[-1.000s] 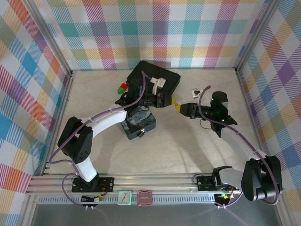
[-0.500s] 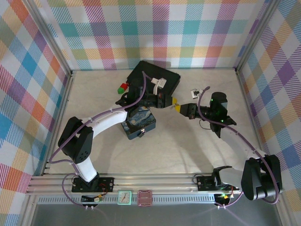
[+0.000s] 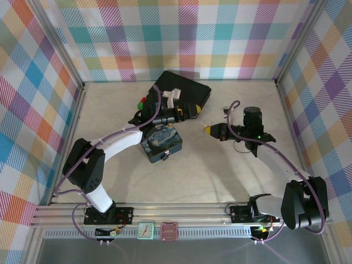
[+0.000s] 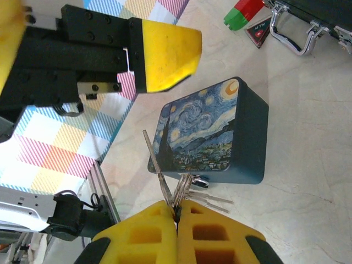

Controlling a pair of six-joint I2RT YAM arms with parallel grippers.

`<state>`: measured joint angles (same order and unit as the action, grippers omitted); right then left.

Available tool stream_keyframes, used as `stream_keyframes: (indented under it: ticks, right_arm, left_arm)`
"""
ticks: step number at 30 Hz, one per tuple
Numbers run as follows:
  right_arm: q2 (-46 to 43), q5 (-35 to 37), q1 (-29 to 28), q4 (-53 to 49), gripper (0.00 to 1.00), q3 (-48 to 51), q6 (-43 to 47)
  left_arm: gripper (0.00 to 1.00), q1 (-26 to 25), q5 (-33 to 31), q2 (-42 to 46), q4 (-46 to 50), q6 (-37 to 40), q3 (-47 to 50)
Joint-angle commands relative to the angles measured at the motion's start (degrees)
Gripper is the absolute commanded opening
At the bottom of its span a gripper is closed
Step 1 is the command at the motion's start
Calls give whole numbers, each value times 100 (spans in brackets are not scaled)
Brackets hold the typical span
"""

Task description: Unlock the padlock with the key

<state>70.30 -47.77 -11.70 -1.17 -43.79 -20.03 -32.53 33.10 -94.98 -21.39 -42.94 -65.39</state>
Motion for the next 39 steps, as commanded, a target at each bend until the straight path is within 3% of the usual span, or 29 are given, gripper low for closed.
stream_keyframes:
  ticks: [1,9,13,20,24,32,39]
  right_arm:
    - [-150,-26,-42,-24,0,-102,412]
    - [-367,47,-69,13,0,-28,741]
    - [-595,491,-116,247,0,110,997]
    - [-801,3155,-936,-184,0,-18,2802]
    - [-597,4073,-1299,-107,0,-132,3439]
    - [-368,4758,-1589,484,0,-23,4061]
    - [-205,4776,-1698,833,0,95,4226]
  left_arm:
    - [100,72,-1283,446,733,-212,164]
    - [100,-49,-1917,678,1037,-997,468]
    - [99,-331,-2308,735,1424,-1396,344]
    - [87,-812,-2626,515,1269,-2589,153]
    - [82,-866,-2509,182,1376,-2998,-220]
    - [66,-995,-2546,-88,1338,-3520,-465]
    - [53,-1069,-2463,-253,1252,-3726,-580]
